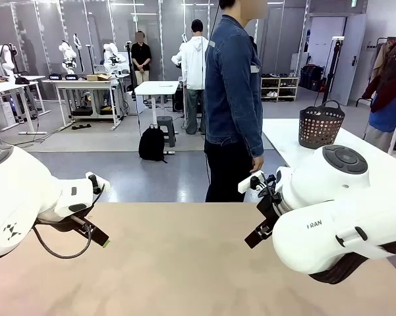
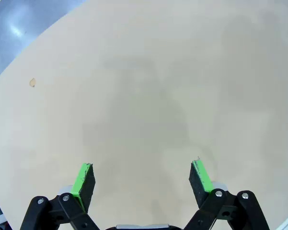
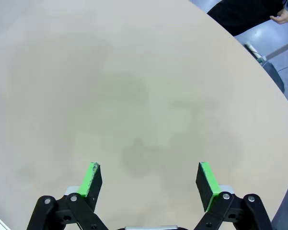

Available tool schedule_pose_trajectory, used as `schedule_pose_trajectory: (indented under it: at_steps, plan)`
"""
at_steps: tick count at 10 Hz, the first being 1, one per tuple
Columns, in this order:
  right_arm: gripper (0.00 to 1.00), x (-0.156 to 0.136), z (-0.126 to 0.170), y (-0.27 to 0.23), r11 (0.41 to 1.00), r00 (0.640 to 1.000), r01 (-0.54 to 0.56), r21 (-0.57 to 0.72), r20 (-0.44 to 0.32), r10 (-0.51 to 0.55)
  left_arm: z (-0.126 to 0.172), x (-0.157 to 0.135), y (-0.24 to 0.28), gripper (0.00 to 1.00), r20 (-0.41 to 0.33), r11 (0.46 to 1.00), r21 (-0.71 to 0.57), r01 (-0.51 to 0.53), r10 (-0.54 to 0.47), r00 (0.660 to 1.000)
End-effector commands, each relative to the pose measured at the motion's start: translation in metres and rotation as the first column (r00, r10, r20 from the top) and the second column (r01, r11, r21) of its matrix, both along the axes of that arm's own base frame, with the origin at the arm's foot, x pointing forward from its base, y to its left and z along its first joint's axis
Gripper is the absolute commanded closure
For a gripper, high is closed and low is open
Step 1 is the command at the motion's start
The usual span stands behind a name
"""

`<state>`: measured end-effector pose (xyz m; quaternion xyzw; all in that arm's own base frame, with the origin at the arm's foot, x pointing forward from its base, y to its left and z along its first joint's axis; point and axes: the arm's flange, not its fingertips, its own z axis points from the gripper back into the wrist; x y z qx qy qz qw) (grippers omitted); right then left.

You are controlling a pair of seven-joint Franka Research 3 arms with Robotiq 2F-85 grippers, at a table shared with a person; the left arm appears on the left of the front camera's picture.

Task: Fold the towel.
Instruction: Grab the top end of the 100 cm Hotel Towel extended by the human.

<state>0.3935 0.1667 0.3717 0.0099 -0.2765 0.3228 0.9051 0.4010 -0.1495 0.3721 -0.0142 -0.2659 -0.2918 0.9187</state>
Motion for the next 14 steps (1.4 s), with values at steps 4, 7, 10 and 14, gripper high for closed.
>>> schedule_pose_trajectory:
  at_steps: [4,7,10,14]
  plan:
    - [0.0,0.0,0.0,0.0,1.0,1.0,0.0,0.0,0.0,0.0,0.0,0.0,0.0,0.0,0.0,1.0,0.0,0.0,0.0,1.0]
    - [0.0,-0.009,0.089,-0.016,0.988,0.987,-0.018,0.153,-0.155,0.042,0.094,0.0,0.014,0.0,-0.107,0.993,-0.12,0.009,-0.022,0.994]
    - [0.0,-0.017,0.152,-0.054,0.938,0.948,-0.02,0.345,-0.29,0.127,0.164,-0.01,0.063,0.0,-0.345,0.949,-0.315,-0.017,-0.098,0.933]
    - [0.0,-0.032,0.182,-0.202,0.613,0.836,0.178,0.769,-0.447,0.318,0.201,-0.018,0.214,0.0,-0.394,0.615,-0.784,-0.084,-0.388,0.833]
